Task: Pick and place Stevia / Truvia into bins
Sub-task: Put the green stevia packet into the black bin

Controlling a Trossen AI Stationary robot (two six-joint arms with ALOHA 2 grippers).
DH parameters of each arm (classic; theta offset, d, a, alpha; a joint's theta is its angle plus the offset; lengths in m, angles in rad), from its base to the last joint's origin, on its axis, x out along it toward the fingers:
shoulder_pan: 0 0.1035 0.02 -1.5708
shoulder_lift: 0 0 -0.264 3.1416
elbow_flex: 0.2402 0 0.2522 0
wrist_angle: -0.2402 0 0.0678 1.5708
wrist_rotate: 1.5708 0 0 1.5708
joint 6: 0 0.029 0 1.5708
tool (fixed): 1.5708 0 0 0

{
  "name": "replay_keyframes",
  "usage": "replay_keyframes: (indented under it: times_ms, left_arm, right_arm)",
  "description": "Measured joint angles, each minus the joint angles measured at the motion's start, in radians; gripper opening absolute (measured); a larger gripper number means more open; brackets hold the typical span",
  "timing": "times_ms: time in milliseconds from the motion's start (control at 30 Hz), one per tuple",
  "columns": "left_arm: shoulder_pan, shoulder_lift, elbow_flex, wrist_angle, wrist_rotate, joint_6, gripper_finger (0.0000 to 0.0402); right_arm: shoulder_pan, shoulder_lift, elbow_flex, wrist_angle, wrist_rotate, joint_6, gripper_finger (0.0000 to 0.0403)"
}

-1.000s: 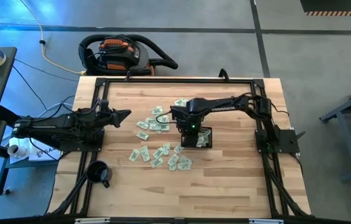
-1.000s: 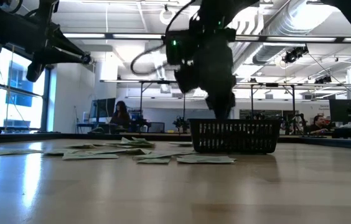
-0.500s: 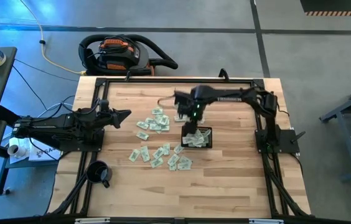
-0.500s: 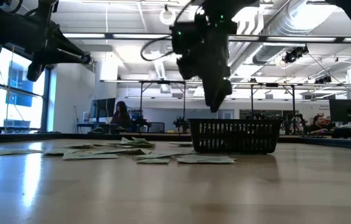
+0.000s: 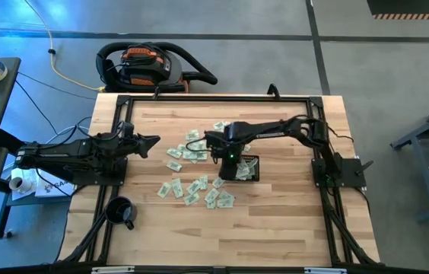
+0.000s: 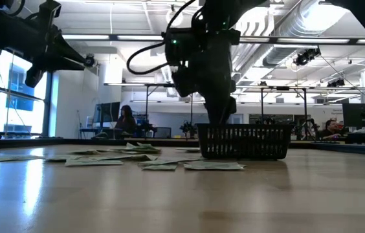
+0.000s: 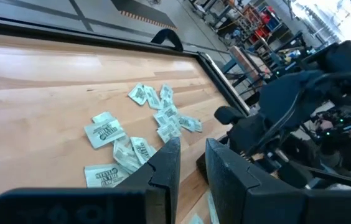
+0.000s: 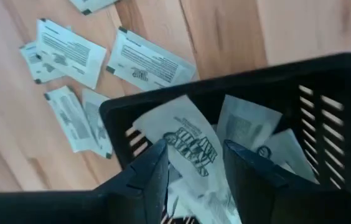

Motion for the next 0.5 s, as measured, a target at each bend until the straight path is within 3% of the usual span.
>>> replay_keyframes:
  times_ms: [333,500]
  left_arm:
    - [0.0,0.0,0.0,-0.007,0.004,0.004,0.0111]
    - [0.0,0.0,0.0,-0.009,0.005,0.011,0.0111]
  right_arm:
    - [0.014,0.009,0.0,0.033,0.075,0.035,0.0118]
    - [0.014,0.011,-0.041,0.058,0.01,0.08,0.0117]
